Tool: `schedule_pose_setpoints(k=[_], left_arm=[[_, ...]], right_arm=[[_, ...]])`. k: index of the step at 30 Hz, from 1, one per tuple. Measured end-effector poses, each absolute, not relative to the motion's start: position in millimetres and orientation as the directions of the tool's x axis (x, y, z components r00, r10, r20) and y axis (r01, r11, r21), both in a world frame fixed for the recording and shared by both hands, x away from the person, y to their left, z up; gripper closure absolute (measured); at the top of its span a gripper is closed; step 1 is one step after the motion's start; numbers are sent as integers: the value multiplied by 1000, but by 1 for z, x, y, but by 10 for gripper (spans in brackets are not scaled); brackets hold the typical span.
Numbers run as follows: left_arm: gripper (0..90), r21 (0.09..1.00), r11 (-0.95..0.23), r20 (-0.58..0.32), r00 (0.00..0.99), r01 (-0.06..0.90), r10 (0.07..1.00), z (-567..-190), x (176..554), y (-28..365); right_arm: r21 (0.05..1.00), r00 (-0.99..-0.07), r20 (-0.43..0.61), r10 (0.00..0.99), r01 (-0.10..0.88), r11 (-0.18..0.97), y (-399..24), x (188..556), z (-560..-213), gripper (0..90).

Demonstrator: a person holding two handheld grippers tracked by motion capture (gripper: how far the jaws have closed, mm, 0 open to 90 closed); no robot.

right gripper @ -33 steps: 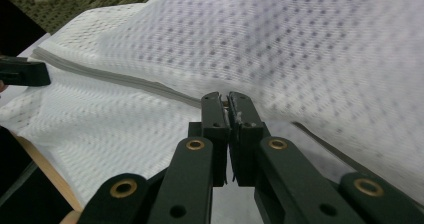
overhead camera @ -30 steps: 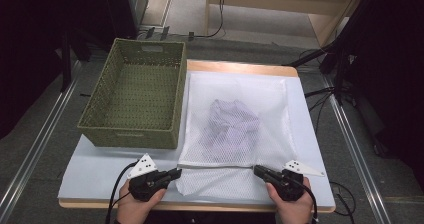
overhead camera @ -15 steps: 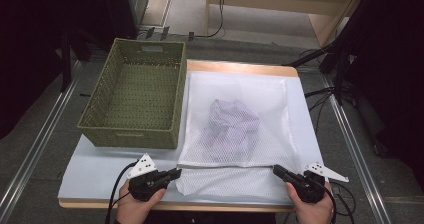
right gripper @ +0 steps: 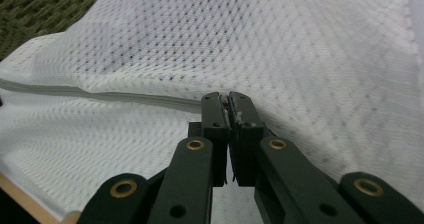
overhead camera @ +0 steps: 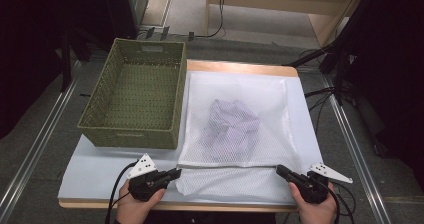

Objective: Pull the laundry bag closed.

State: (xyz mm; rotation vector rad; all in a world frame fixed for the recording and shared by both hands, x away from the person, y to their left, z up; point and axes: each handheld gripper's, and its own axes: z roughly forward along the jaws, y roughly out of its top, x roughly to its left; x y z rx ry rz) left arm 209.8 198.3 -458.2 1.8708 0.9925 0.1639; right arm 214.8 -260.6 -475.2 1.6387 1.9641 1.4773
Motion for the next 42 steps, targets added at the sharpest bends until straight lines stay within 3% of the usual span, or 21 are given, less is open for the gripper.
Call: schedule_pose_setpoints(k=[42], left_arm=[[900, 799, -232, -274, 679, 555, 681, -458, 211, 198]], right_arm=[[760, -262, 418, 870, 626, -176, -311, 210, -478, 881]])
